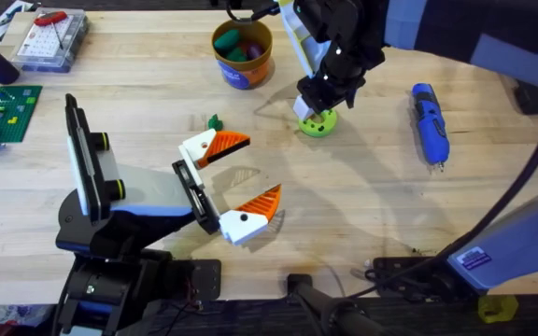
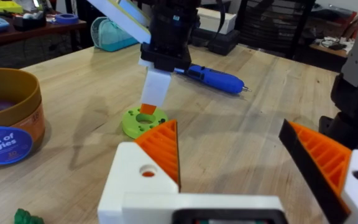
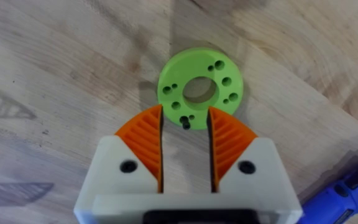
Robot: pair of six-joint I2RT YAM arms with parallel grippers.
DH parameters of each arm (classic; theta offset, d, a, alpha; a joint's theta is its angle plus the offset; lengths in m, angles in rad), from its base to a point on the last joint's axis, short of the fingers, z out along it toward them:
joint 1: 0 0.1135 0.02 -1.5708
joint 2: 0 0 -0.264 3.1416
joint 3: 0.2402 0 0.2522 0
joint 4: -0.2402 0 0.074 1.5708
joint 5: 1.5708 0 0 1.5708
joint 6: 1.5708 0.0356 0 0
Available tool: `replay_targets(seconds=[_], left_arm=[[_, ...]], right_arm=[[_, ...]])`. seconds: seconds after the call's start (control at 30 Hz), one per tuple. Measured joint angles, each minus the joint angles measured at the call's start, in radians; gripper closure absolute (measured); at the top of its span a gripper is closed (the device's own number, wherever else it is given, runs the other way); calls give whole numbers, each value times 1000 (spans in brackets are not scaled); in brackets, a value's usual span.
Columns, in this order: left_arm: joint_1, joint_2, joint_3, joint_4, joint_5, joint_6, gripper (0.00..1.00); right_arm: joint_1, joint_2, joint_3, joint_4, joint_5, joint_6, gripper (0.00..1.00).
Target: Pick up the gripper from the table and insert it into the empty holder that is missing its gripper. Then pick up a screw, insert it into the mounting hole, and use the screwdriver to tighten it. Finally, clean up the table by picking up the vegetable and placing it into the bucket.
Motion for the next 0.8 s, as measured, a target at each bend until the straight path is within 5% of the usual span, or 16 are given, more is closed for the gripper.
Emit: replay_targets(seconds=[0.8], left_arm=[[0,0,0,1,0,0,14]], right_arm=[[1,-84,0,17,0,0,649]])
